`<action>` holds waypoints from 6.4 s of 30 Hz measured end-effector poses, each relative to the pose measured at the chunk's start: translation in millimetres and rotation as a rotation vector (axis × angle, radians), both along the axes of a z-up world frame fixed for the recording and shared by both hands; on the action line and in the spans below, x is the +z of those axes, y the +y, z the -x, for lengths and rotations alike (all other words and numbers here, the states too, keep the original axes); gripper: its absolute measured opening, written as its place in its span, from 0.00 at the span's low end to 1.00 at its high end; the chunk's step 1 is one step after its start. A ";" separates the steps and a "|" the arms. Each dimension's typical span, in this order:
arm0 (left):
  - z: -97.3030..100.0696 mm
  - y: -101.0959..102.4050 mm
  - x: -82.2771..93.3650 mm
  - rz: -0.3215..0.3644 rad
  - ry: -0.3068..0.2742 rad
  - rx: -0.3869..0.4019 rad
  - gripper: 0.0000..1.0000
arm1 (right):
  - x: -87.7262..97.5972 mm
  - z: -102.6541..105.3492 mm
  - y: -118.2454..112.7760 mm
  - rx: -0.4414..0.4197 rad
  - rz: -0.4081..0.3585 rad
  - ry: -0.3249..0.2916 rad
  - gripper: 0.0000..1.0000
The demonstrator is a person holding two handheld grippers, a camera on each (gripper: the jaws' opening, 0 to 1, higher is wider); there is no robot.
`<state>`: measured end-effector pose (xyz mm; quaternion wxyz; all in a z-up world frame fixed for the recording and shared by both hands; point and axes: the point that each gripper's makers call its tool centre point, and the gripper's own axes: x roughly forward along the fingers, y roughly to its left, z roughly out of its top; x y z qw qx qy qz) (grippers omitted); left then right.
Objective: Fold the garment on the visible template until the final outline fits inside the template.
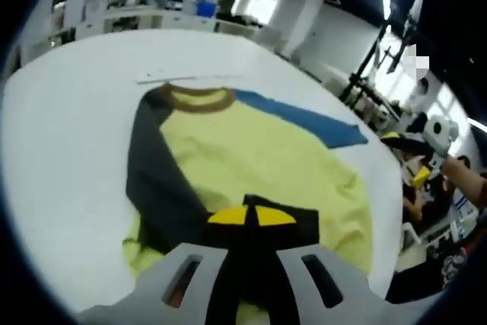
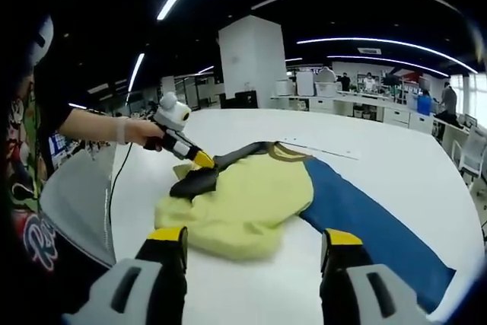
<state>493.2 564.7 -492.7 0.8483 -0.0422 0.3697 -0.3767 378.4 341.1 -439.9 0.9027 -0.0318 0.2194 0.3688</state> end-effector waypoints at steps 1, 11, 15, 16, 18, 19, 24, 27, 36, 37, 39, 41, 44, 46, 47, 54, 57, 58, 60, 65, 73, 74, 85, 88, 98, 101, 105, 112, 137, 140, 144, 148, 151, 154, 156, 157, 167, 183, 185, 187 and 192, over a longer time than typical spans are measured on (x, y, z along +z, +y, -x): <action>0.5 2.5 1.8 0.002 -0.004 0.006 0.00 | 0.4 -0.3 0.5 0.001 0.000 0.000 0.71; 6.9 46.0 16.4 0.019 -0.041 0.088 0.00 | 6.9 -1.3 6.5 0.015 0.002 -0.010 0.72; 4.1 74.0 20.2 0.033 -0.044 0.152 0.00 | 8.6 -1.2 5.8 0.013 0.001 -0.006 0.73; 4.2 79.7 20.4 0.024 -0.052 0.159 0.00 | 9.2 -1.2 5.7 0.011 -0.002 -0.004 0.73; 2.7 94.8 21.2 0.017 -0.058 0.190 0.00 | 9.9 -1.0 5.2 0.009 0.000 -0.002 0.73; 1.9 99.9 22.3 0.022 -0.061 0.202 0.00 | 10.0 -0.7 5.2 0.010 0.002 -0.003 0.73; -0.7 131.3 27.2 0.005 -0.079 0.252 0.00 | 9.7 1.8 7.1 0.017 0.011 0.001 0.73; -3.5 151.7 31.1 -0.002 -0.086 0.291 0.00 | 10.4 2.1 8.7 0.019 0.008 0.003 0.73; -10.9 207.5 42.4 -0.043 -0.120 0.376 0.00 | 11.3 -1.2 14.4 0.034 0.020 0.004 0.73; -11.3 212.1 42.0 -0.045 -0.117 0.383 0.00 | 11.2 -1.5 15.0 0.035 0.022 0.005 0.73; -12.0 221.8 40.9 -0.060 -0.121 0.395 0.00 | 11.3 -2.1 16.7 0.040 0.025 0.006 0.73; -12.6 232.5 38.1 -0.064 -0.116 0.416 0.00 | 11.8 -2.3 18.4 0.043 0.025 0.007 0.73; -12.4 247.4 33.8 -0.078 -0.112 0.446 0.00 | 11.9 -2.7 19.8 0.046 0.030 0.008 0.73; -12.0 256.2 31.6 -0.081 -0.114 0.462 0.00 | 11.4 -2.8 19.8 0.049 0.038 0.007 0.73; -11.8 263.6 29.4 -0.090 -0.112 0.479 0.00 | 11.4 -2.8 19.9 0.048 0.037 0.010 0.73; -11.3 310.3 22.2 -0.093 -0.100 0.599 0.00 | 13.3 -3.2 19.5 0.036 0.044 0.005 0.72; -10.7 325.0 20.9 -0.117 -0.092 0.639 0.00 | 11.0 -4.3 17.6 0.030 0.062 0.000 0.72; -10.9 332.9 20.8 -0.124 -0.099 0.654 0.00 | 11.3 -5.4 17.3 0.022 0.060 -0.002 0.71; -13.7 345.3 19.5 -0.134 -0.101 0.680 0.00 | 12.1 -7.5 17.1 0.010 0.055 -0.006 0.71; -30.1 373.6 14.9 -0.129 -0.117 0.736 0.00 | 12.4 -12.7 18.7 -0.004 0.051 -0.011 0.72; -56.0 405.3 -6.8 -0.142 -0.100 0.801 0.00 | 5.0 -17.6 17.6 -0.012 0.080 0.010 0.72; -60.6 408.8 -9.7 -0.146 -0.097 0.808 0.00 | 4.2 -18.1 16.7 -0.013 0.084 0.014 0.72; -87.0 418.6 -22.6 -0.187 -0.094 0.805 0.00 | -4.2 -23.8 11.9 -0.032 0.109 0.041 0.72; -88.3 420.1 -26.5 -0.129 -0.064 0.850 0.00 | -6.7 -25.7 13.0 -0.027 0.113 0.045 0.71; -86.3 419.2 -34.8 -0.195 -0.051 0.830 0.00 | -7.7 -28.4 14.2 -0.023 0.109 0.050 0.71; -86.8 419.8 -35.5 -0.191 -0.051 0.832 0.00 | -9.2 -27.4 11.0 -0.021 0.124 0.053 0.71; -85.4 417.9 -35.1 -0.186 -0.056 0.829 0.00 | -9.0 -26.3 8.4 -0.028 0.123 0.056 0.71; -89.8 419.2 -21.9 -0.246 -0.163 0.751 0.49 | -10.7 -26.0 10.5 -0.018 0.125 0.057 0.71; -79.1 369.5 17.3 -0.157 -0.291 0.499 0.78 | -4.0 -26.5 14.5 0.002 0.112 0.029 0.73; -73.5 359.7 24.6 -0.140 -0.299 0.474 0.78 | -3.7 -27.5 15.5 0.004 0.107 0.027 0.73; -62.7 346.6 30.6 -0.137 -0.311 0.461 0.77 | -4.2 -27.4 17.3 0.010 0.104 0.025 0.73; -42.1 315.8 33.0 -0.110 -0.325 0.402 0.75 | -5.3 -26.8 18.2 0.016 0.097 0.021 0.71; -32.0 300.8 34.1 -0.099 -0.326 0.380 0.75 | -4.0 -26.8 18.3 0.017 0.086 0.019 0.71; -22.7 284.7 38.5 -0.078 -0.328 0.356 0.74 | -1.2 -26.1 17.7 0.021 0.088 0.007 0.71; -17.3 275.0 44.3 -0.068 -0.341 0.344 0.74 | 0.4 -25.5 17.7 0.021 0.078 0.002 0.71; -14.2 269.6 47.8 -0.059 -0.343 0.341 0.74 | 0.3 -25.3 17.3 0.020 0.075 0.002 0.71; 19.7 215.1 60.2 -0.039 -0.365 0.246 0.71 | 0.3 -15.9 18.3 0.015 0.039 -0.022 0.68; 56.3 139.5 60.4 -0.036 -0.365 0.047 0.66 | -8.5 2.4 8.0 -0.018 -0.006 -0.010 0.67; 59.6 132.8 57.7 -0.038 -0.361 0.032 0.65 | -9.1 2.5 8.0 -0.019 -0.007 -0.009 0.67; 61.7 128.9 55.1 -0.047 -0.360 0.019 0.64 | -9.2 2.3 8.4 -0.016 -0.006 -0.009 0.66; 70.7 114.1 48.0 -0.005 -0.336 0.011 0.61 | -11.0 1.8 17.1 0.039 0.065 -0.058 0.61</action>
